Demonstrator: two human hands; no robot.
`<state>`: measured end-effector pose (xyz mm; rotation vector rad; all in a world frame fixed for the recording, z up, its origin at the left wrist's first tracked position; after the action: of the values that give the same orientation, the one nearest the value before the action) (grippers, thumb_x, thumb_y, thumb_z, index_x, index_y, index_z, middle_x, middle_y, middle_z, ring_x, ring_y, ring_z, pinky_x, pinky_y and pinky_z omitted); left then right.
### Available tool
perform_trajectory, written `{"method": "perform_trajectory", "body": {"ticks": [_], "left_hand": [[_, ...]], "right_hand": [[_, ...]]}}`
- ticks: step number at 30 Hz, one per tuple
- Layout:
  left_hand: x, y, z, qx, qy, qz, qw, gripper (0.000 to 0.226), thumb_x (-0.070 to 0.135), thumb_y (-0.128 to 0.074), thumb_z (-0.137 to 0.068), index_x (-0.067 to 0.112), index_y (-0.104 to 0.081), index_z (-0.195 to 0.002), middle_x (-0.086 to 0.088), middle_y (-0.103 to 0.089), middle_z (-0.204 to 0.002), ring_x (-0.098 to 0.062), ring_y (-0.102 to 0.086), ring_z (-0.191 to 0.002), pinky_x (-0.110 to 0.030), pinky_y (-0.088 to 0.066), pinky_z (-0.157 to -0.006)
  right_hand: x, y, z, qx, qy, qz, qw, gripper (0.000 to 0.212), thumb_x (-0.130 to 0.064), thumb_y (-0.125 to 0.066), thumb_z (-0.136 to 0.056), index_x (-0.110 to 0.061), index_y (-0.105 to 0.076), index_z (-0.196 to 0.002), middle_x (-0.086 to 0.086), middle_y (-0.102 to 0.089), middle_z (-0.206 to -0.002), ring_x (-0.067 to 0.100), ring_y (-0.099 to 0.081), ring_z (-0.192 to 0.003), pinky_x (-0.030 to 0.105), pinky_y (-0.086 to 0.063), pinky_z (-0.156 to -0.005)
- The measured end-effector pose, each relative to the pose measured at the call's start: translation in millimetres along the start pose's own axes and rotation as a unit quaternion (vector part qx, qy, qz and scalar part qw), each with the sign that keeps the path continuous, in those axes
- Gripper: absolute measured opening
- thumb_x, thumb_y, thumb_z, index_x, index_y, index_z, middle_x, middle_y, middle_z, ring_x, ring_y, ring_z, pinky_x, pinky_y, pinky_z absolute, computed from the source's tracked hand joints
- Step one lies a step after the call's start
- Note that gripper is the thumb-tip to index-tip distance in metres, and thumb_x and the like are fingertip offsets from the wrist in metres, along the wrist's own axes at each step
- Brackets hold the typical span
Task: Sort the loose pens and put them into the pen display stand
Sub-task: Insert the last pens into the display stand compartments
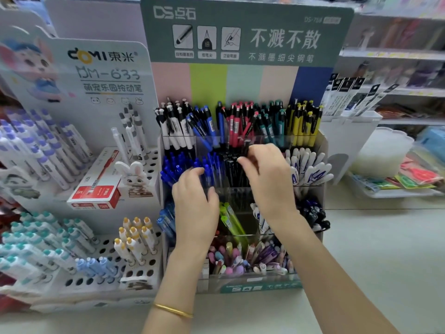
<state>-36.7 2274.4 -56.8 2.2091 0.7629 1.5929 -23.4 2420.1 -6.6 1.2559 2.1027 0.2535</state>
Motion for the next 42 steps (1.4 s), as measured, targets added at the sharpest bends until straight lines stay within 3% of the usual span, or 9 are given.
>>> {"method": "perform_trajectory", "body": {"ticks": [4,7,11,16,22,30,35,39,42], "left_hand": [[-2,-1,1,0.009,0.009,0.023,1.0,0.048,0.007,-0.057,-0.091,0.014,-0.041,-0.137,0.001,-0.044,-0.137,-0.01,-0.033,-0.13,-0.016,-0.023,-0.102],[2,-7,1,0.008,0.006,0.039,0.999,0.059,0.005,-0.054,-0.093,0.012,-0.028,-0.146,-0.003,-0.034,-0.149,-0.013,-0.027,-0.138,-0.018,-0.019,-0.108],[5,-14,-4,0.003,0.004,0.026,1.0,0.062,0.002,-0.05,-0.093,0.013,-0.024,-0.149,-0.003,-0.034,-0.151,-0.016,-0.026,-0.139,-0.02,-0.02,-0.107],[8,-16,-4,0.013,-0.022,-0.019,0.999,0.063,-0.001,-0.048,-0.092,0.012,-0.024,-0.149,-0.008,-0.037,-0.15,-0.023,-0.034,-0.137,-0.035,-0.028,-0.111],[11,-20,-2,0.011,-0.051,-0.122,0.991,0.065,0.004,-0.042,-0.095,0.015,-0.015,-0.153,-0.013,-0.016,-0.159,-0.031,-0.022,-0.142,-0.049,-0.027,-0.11],[9,-19,-4,-0.026,-0.073,-0.163,0.984,0.065,0.005,-0.041,-0.094,0.012,-0.016,-0.153,-0.017,-0.016,-0.158,-0.034,-0.023,-0.139,-0.046,-0.026,-0.111],[3,-12,0,-0.014,-0.086,-0.142,0.986,0.07,-0.004,-0.043,-0.09,0.014,-0.016,-0.153,-0.018,-0.011,-0.158,-0.033,-0.018,-0.139,-0.045,-0.028,-0.111],[0,-11,3,-0.015,-0.091,-0.141,0.986,0.07,-0.005,-0.045,-0.089,0.012,-0.018,-0.152,-0.019,-0.009,-0.158,-0.034,-0.015,-0.14,-0.045,-0.028,-0.111],[5,-10,10,-0.009,-0.092,-0.139,0.986,0.068,-0.006,-0.044,-0.089,0.011,-0.021,-0.151,-0.018,-0.009,-0.159,-0.034,-0.014,-0.142,-0.046,-0.026,-0.112]], "right_hand": [[0,-12,17,-0.027,0.009,0.085,0.996,0.032,-0.01,-0.077,-0.077,-0.003,-0.062,-0.104,0.01,-0.056,-0.091,0.021,-0.056,-0.071,0.025,-0.049,-0.059],[7,-11,30,-0.025,-0.029,0.052,0.998,0.058,-0.007,-0.074,-0.08,-0.01,-0.047,-0.131,0.01,-0.051,-0.104,0.016,-0.052,-0.068,0.023,-0.048,-0.059],[7,-15,37,-0.027,-0.019,0.059,0.998,0.071,-0.007,-0.068,-0.084,-0.021,-0.03,-0.142,0.013,-0.048,-0.119,0.016,-0.054,-0.075,0.023,-0.05,-0.057],[5,-19,44,-0.009,-0.005,0.142,0.99,0.06,-0.008,-0.071,-0.082,-0.012,-0.049,-0.138,0.021,-0.049,-0.132,0.032,-0.057,-0.106,0.034,-0.057,-0.072],[-2,-33,40,-0.027,0.067,0.223,0.972,0.053,-0.018,-0.058,-0.092,-0.014,-0.042,-0.142,0.014,-0.04,-0.148,0.032,-0.037,-0.137,0.045,-0.037,-0.109],[-3,-27,36,-0.063,0.043,0.181,0.981,0.058,-0.013,-0.06,-0.088,-0.011,-0.041,-0.142,0.015,-0.042,-0.147,0.031,-0.033,-0.139,0.045,-0.035,-0.111],[-1,9,43,0.002,-0.005,0.166,0.986,0.044,-0.016,-0.044,-0.093,-0.004,-0.048,-0.135,0.015,-0.046,-0.141,0.027,-0.038,-0.135,0.035,-0.029,-0.114],[15,18,55,0.004,-0.074,0.207,0.976,0.051,-0.01,-0.056,-0.09,0.003,-0.044,-0.137,0.019,-0.043,-0.144,0.03,-0.036,-0.137,0.041,-0.031,-0.113],[18,3,55,-0.059,-0.041,0.252,0.965,0.06,-0.01,-0.065,-0.084,0.005,-0.043,-0.138,0.023,-0.042,-0.144,0.033,-0.037,-0.137,0.041,-0.026,-0.113]]}}
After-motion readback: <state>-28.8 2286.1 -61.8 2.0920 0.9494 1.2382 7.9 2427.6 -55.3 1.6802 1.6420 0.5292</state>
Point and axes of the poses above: each hand's wrist, its own z-axis away from the middle knuckle, its own y-axis out of the back of the hand, x = y × z, the point moved 6 cm from there along -z, towards the middle knuckle
